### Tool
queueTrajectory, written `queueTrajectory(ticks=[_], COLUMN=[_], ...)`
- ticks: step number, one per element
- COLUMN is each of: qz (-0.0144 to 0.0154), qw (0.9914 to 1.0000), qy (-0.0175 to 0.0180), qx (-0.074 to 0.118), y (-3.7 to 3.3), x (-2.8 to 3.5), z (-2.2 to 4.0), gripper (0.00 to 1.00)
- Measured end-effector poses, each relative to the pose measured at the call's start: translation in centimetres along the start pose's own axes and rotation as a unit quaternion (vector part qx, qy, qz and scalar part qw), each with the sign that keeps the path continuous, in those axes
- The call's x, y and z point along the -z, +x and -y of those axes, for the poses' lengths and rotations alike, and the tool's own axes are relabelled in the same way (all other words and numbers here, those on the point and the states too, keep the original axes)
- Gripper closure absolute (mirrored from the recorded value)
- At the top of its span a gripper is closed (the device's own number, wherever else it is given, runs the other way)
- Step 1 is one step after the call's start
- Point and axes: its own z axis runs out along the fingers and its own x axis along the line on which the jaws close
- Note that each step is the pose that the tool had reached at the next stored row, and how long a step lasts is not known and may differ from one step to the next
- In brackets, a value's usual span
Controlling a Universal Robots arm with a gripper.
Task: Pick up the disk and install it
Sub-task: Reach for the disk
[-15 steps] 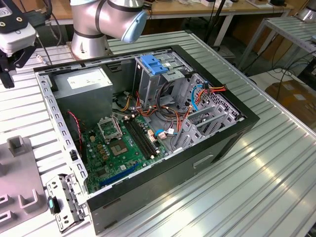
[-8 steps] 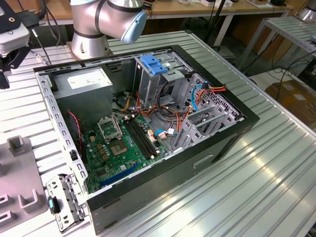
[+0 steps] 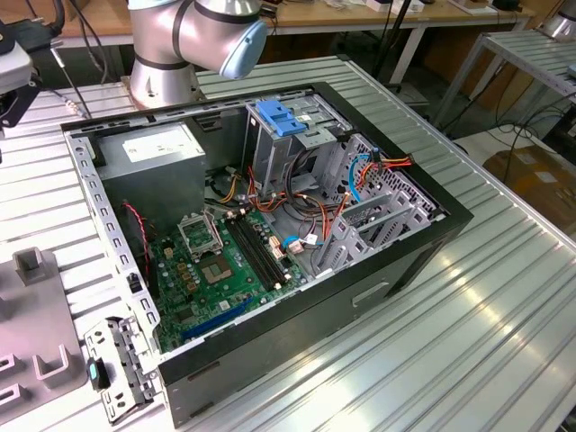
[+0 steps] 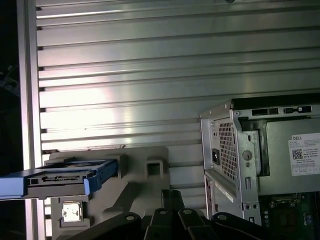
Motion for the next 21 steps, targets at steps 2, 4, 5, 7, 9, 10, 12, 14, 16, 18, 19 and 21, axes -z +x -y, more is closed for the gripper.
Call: queueTrajectory(ticks=[2, 4, 5, 7, 9, 10, 12, 14, 16, 18, 19, 21], qz=[0.0000, 0.0000, 0.0000, 0.0000, 0.0000, -0.0001, -0.0001, -0.0001, -0.0001, -0.0001, -0.0001, -0.0001], qw=[1.00000, 1.00000, 1.00000, 1.00000, 1.00000, 1.00000, 1.00000, 1.00000, 1.00000, 1.00000, 1.00000, 1.00000], qy=[0.0000, -0.0001, 0.0000, 0.0000, 0.0000, 0.0000, 0.0000, 0.0000, 0.0000, 0.0000, 0.0000, 0.0000], qx=[0.000, 0.000, 0.000, 0.000, 0.000, 0.000, 0.000, 0.000, 0.000, 0.000, 0.000, 0.000], y=[0.24, 0.49, 0.61, 1.03, 1.27, 1.44, 1.71, 1.96, 2.29, 2.55, 2.70, 2.94], x=[-0.01, -0.02, -0.02, -0.04, -0.05, -0.05, -0.06, -0.06, -0.08, -0.09, -0.09, -0.10], z=[0.01, 0.01, 0.02, 0.04, 0.05, 0.05, 0.06, 0.08, 0.09, 0.10, 0.11, 0.12], gripper=[0.89, 0.89, 0.89, 0.89, 0.89, 0.89, 0.89, 0.89, 0.89, 0.89, 0.89, 0.89])
